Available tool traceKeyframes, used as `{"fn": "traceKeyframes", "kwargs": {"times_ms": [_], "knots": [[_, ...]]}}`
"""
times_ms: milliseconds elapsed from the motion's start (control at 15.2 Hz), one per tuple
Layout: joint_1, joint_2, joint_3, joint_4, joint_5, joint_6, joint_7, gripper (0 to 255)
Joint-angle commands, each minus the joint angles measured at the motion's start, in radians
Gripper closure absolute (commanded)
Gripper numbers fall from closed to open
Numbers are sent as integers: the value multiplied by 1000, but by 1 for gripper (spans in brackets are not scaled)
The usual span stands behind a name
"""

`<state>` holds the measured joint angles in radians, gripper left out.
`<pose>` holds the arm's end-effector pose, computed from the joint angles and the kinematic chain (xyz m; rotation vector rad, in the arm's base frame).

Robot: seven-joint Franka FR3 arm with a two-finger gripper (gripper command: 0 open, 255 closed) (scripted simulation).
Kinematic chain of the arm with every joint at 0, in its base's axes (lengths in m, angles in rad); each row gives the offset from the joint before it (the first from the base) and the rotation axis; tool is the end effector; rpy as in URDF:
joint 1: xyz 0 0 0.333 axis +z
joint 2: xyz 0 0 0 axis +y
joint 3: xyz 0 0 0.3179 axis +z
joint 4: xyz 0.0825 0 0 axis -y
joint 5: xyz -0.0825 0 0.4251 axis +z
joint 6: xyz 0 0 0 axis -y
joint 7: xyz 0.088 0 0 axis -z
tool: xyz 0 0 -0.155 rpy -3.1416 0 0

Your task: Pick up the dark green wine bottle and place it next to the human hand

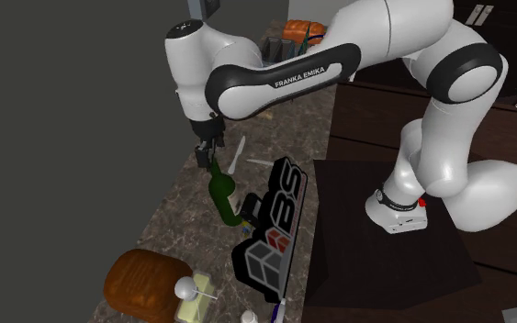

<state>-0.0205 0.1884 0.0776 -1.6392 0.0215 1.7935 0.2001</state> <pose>0.6542 0.0377 0.4442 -3.1016 0.2318 0.0588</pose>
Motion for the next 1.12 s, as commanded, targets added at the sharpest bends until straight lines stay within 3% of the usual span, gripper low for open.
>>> {"fn": "traceKeyframes", "kwargs": {"times_ms": [0,462,990,1056], "knots": [[1,40,-1,44,-4,-7,9,0],[3,47,-1,-48,-5,92,9,0],[3,47,-1,-48,-5,92,9,0],[3,47,-1,-48,-5,92,9,255]]}}
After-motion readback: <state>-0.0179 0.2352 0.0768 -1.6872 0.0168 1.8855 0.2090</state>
